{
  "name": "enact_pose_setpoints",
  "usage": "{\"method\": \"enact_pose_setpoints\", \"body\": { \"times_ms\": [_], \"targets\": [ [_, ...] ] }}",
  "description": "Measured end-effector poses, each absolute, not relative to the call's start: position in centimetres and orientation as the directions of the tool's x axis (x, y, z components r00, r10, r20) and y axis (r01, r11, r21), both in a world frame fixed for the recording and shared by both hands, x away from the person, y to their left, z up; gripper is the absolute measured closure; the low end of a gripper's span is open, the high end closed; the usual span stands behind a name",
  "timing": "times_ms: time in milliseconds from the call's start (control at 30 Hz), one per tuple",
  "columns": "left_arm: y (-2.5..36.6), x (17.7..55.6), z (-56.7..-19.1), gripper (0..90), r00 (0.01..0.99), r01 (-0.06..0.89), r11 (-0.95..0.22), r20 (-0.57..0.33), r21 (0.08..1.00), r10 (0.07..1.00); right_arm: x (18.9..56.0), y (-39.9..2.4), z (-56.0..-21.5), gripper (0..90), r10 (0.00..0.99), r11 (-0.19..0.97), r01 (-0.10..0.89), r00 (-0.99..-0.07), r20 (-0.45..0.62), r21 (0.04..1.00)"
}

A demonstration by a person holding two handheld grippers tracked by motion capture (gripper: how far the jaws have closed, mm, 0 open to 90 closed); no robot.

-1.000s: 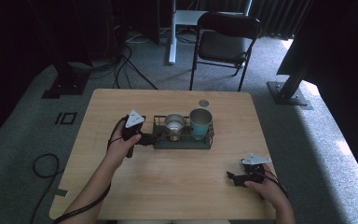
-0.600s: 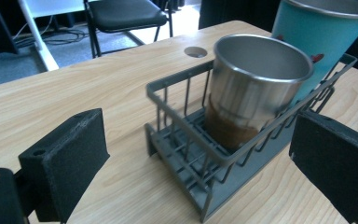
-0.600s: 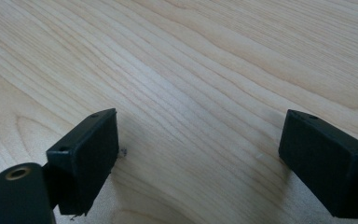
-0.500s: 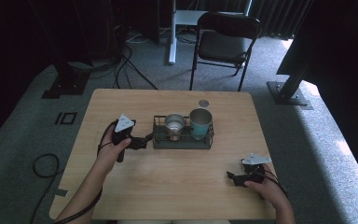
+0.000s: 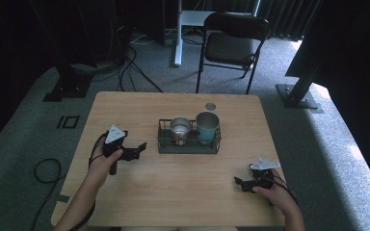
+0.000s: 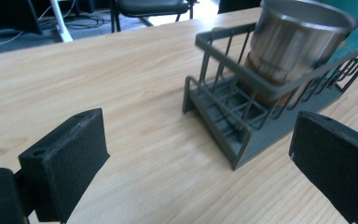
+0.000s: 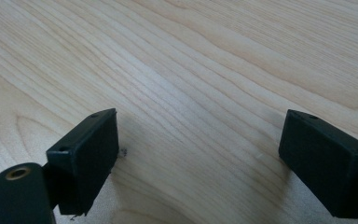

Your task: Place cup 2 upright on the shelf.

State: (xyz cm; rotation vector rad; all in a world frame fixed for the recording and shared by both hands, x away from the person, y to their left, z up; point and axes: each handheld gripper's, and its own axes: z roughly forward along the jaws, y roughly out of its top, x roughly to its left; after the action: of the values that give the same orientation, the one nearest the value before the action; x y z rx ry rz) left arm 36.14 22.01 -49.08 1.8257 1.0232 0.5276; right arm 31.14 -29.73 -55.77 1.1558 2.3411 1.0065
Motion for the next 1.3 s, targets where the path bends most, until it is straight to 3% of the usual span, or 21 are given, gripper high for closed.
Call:
{"method": "enact_pose_setpoints", "body": {
  "times_ms": [433,1300],
  "targets": [
    [24.6,34.1,-51.4,4.7,0.501,0.466,-0.158,-0.112,0.871,0.858,31.1,-29.7,-55.8,11.5,0.792,0.418,0.550,-0.610,0.007,0.723],
    [28.0,30.2,-55.0,4.7,0.414,0.558,-0.158,-0.108,0.814,0.904,31.1,-29.7,-55.8,11.5,0.792,0.417,0.550,-0.610,0.007,0.724]
  ]
}}
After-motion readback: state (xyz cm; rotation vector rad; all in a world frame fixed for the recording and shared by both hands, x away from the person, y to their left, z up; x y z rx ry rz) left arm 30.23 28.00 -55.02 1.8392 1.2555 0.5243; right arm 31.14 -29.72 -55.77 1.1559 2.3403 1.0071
